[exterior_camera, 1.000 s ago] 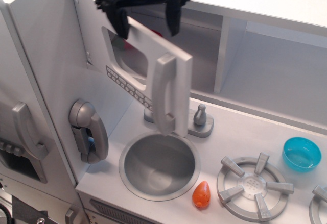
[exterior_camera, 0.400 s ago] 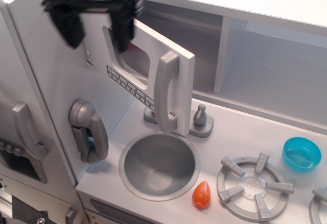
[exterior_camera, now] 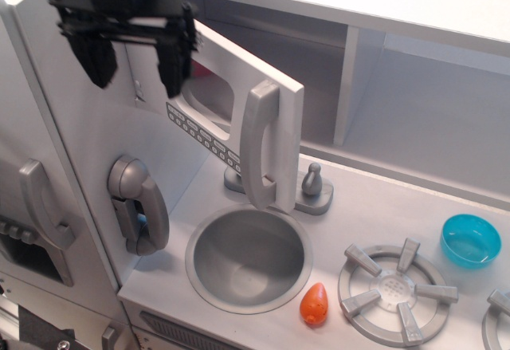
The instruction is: Close microwave
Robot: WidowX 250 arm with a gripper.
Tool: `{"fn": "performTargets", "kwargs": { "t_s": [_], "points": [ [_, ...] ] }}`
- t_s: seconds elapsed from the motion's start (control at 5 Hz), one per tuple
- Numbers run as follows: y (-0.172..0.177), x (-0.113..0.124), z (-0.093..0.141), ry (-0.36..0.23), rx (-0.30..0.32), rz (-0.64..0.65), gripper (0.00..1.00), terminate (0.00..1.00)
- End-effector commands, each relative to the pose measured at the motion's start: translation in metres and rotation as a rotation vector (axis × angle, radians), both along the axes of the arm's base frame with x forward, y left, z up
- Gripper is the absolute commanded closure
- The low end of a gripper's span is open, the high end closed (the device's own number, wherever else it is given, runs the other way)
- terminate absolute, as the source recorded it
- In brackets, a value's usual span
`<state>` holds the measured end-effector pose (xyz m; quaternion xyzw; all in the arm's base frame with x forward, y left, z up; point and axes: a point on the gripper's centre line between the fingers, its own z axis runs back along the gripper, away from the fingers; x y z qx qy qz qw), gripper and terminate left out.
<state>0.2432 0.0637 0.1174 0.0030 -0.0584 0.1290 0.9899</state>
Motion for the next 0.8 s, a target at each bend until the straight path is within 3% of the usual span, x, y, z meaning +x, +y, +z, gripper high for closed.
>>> {"fn": "performTargets", "kwargs": {
  "t_s": [0.0,0.4,0.6],
  "points": [
    [-0.013,0.031,-0.011,-0.083,-0.001,-0.031,0.0,0.0],
    [-0.023,0.057,-0.005,-0.322,-0.051,-0.038,0.0,0.0],
    [-0.023,0.073,-0.001,-0.463,-0.026,-0.008,0.0,0.0]
  ]
}}
